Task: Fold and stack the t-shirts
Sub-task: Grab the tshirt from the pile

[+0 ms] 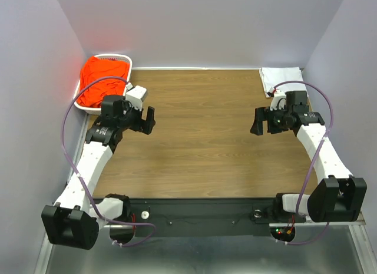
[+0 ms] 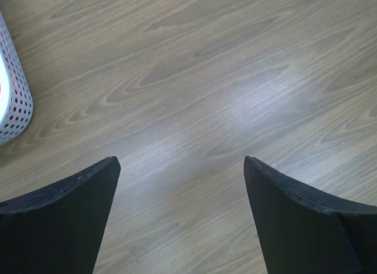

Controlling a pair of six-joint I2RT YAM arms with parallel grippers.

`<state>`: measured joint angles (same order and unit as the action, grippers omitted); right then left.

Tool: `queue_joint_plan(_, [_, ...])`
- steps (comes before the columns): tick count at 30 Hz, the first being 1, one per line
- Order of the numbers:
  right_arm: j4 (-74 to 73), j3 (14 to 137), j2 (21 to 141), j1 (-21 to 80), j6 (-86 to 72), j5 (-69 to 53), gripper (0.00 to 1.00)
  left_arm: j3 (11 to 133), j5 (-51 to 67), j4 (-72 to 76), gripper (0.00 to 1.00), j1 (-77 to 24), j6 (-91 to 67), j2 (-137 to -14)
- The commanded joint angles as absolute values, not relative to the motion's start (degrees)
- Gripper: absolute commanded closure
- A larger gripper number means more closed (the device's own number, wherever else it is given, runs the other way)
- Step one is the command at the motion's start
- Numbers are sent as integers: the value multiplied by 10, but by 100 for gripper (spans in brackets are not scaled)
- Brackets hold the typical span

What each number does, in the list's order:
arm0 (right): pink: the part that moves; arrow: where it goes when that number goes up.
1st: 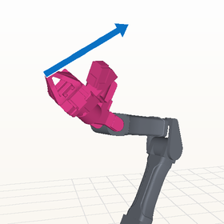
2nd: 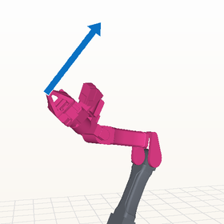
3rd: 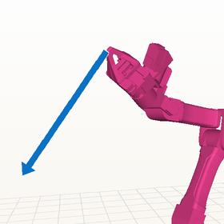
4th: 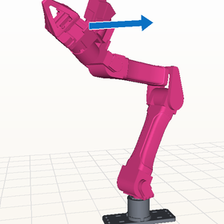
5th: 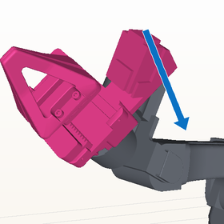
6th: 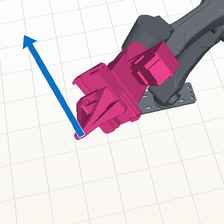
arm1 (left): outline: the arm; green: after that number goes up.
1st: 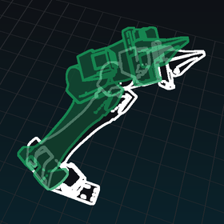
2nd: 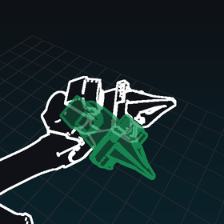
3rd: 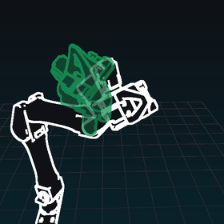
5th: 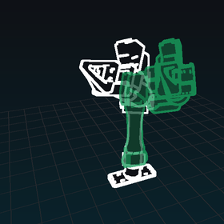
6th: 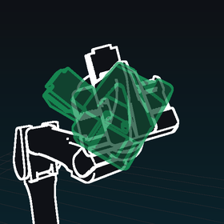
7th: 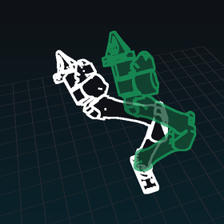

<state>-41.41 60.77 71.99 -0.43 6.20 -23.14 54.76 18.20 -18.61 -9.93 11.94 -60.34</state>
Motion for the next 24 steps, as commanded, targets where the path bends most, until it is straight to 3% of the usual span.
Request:
queue_joint_plan(1, [-388, 613, 720, -7, 59, -243, 0, 603, 190, -204, 1, -79, 128, -635])
queue_joint_plan(6, [-389, 623, 736, -7, 57, -249, 0, 777, 198, -257, 1, -45, 136, -733])
queue_joint_plan(15, [-388, 624, 751, -7, 56, -245, 0, 1152, 186, -346, 2, 70, 187, -1034])
queue_joint_plan(24, [-388, 628, 776, -7, 56, -240, 0, 1258, 137, -337, 8, 122, 207, -1202])
